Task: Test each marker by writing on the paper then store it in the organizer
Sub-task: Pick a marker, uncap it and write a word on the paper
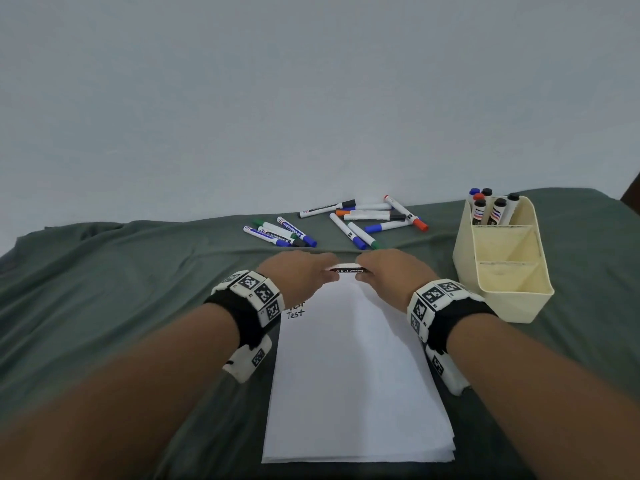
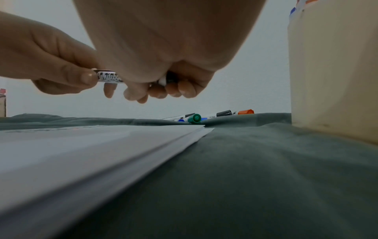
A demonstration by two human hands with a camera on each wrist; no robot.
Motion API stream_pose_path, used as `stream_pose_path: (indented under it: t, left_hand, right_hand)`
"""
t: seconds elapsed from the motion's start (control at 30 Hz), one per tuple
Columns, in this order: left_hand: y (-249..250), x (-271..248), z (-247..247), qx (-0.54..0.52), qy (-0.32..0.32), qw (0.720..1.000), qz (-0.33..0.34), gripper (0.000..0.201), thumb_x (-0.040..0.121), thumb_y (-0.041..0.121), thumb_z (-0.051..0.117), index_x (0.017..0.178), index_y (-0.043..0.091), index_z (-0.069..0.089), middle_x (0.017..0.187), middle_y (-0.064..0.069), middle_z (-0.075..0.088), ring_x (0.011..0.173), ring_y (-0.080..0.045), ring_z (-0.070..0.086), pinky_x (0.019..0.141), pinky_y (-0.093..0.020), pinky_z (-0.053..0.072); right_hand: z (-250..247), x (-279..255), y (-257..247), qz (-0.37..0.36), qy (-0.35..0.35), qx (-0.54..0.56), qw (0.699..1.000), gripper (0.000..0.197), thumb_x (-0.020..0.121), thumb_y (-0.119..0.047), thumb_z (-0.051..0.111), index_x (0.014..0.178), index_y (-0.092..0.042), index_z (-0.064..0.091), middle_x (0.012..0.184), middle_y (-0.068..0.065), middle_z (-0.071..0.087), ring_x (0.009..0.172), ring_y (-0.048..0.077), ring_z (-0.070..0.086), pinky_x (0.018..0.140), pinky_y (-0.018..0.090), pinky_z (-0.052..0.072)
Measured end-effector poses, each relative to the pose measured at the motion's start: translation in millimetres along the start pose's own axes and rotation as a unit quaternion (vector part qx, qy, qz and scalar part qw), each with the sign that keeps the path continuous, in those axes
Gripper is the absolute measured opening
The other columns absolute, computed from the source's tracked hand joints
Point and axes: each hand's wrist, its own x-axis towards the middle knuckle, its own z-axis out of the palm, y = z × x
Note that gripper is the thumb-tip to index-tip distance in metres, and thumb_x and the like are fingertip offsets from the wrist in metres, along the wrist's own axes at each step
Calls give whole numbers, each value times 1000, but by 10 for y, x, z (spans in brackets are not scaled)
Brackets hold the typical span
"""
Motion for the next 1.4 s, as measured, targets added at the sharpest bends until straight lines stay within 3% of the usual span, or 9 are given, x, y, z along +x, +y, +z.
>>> stream_pose_path:
  t: [0.1,0.17,0.27,0.37,0.53,0.8,1.13,1.23,1.4]
  left_hand:
    - [-176,-61,13,-52,-5,998,-30,30,82,77,39,97,51,45,79,23,52,71,2,52,60,-23,36]
    - [-318,-124,61,-104,8,992,-74,53,74,83,42,115,50,38,78,20,56,67,1,54,62,-27,42]
    - [-637,-254,130,-154,51,973,-162,47,88,49,46,124,23,33,69,0,59,55,-13,53,54,-30,36]
    - [-978,-411,56,-90,58,972,-210,23,95,20,50,115,13,40,91,-14,66,71,-26,57,67,-33,40]
    - [-1287,-547,-101,15,-3,982,-189,17,87,15,69,103,14,73,108,-7,69,103,-26,62,80,-26,40]
    - [-1254,-499,127,-33,23,980,-196,44,84,6,65,127,16,60,114,-5,67,112,-25,59,95,-30,42]
    - [-941,-684,114,104,90,976,-170,68,77,73,50,135,38,50,145,3,41,131,-27,37,108,-46,34]
    - [-621,-768,201,53,-25,994,-94,100,62,94,26,149,44,23,160,5,16,145,-25,16,118,-50,18]
    - [-490,-812,354,-9,-228,971,-78,128,52,102,34,151,40,-20,161,6,-24,149,-20,-18,121,-46,-3]
  right_hand:
    - [6,16,-3,-2,-9,0,1000,21,105,-38,47,99,-20,55,102,2,62,94,25,60,77,37,47]
    - [10,20,16,10,-3,11,1000,22,105,-38,47,94,-20,51,97,2,60,87,25,57,70,35,41]
    - [23,20,41,22,4,18,1000,22,105,-39,47,92,-21,47,90,-2,55,81,22,52,68,33,36]
    - [27,30,33,26,-2,19,999,22,105,-39,46,94,-20,49,90,-2,54,82,22,53,68,33,36]
    - [7,23,19,27,-3,18,999,22,106,-38,45,94,-20,48,90,-2,53,83,22,52,68,32,35]
    - [16,14,25,28,2,9,1000,23,106,-39,45,98,-18,51,92,-2,53,84,22,52,68,33,35]
    - [23,12,30,35,8,18,999,27,105,-41,45,115,-19,57,107,3,65,91,25,60,75,36,48]
    - [31,-1,40,38,18,40,998,32,104,-41,47,134,-29,52,117,4,67,101,28,63,87,40,52]
    - [42,-4,53,25,27,76,996,51,105,-35,48,150,-53,31,119,3,59,111,27,59,91,37,47]
